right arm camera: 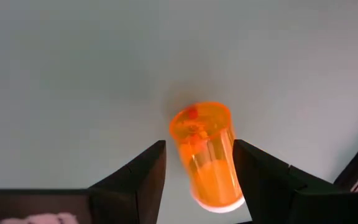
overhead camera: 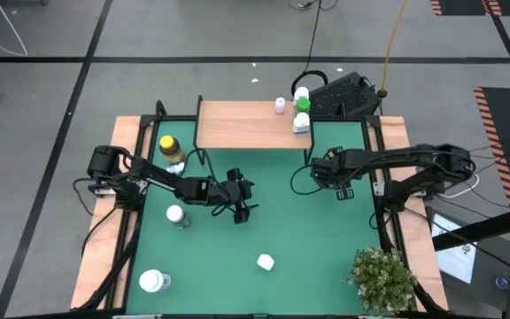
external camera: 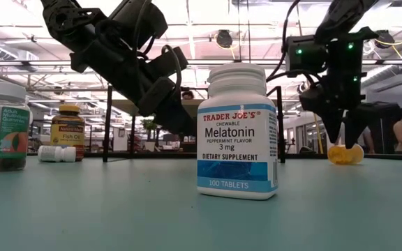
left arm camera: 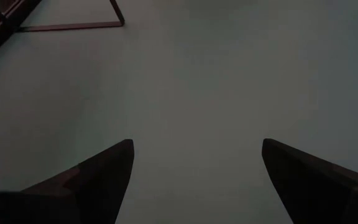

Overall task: Pick and place medicine bottles onto shelf by color
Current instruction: Put the orange pill bottle on the shelf

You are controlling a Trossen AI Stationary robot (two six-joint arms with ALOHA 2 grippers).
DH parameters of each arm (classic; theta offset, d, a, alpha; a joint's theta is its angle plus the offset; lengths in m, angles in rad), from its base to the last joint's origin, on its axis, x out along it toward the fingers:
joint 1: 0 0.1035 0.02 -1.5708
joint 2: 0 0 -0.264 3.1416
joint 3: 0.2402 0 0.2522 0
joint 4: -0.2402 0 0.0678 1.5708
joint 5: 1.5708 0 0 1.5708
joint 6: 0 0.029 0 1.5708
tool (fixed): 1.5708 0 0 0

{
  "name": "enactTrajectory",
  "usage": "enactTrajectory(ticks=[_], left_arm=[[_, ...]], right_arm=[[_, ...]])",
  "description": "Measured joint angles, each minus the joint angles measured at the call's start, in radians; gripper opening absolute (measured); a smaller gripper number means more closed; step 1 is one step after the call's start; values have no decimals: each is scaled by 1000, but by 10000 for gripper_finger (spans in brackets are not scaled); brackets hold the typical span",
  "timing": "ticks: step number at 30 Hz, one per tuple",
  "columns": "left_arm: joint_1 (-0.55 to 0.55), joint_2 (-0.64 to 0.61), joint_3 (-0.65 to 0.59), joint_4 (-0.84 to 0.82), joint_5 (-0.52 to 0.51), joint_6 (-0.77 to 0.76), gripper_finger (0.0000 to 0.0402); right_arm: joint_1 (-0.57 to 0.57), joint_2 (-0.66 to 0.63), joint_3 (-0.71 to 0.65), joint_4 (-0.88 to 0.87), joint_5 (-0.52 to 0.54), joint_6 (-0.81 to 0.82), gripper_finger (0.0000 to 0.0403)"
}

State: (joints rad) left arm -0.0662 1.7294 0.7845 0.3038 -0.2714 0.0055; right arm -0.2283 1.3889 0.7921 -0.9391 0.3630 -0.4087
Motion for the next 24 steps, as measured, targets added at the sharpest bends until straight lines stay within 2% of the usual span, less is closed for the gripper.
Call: enactTrajectory(ticks=[13, 18, 24], left_arm=[[0, 0, 0, -12, 6, -3, 356], [0, 0, 0, -16, 6, -3, 356], [0, 0, 0, -16, 5, -3, 356]], right_arm=[[-38, 73, 1, 35, -3, -5, 182], [-73, 81, 1, 55, -52, -5, 181], [-99, 80, 1, 57, -53, -8, 180]])
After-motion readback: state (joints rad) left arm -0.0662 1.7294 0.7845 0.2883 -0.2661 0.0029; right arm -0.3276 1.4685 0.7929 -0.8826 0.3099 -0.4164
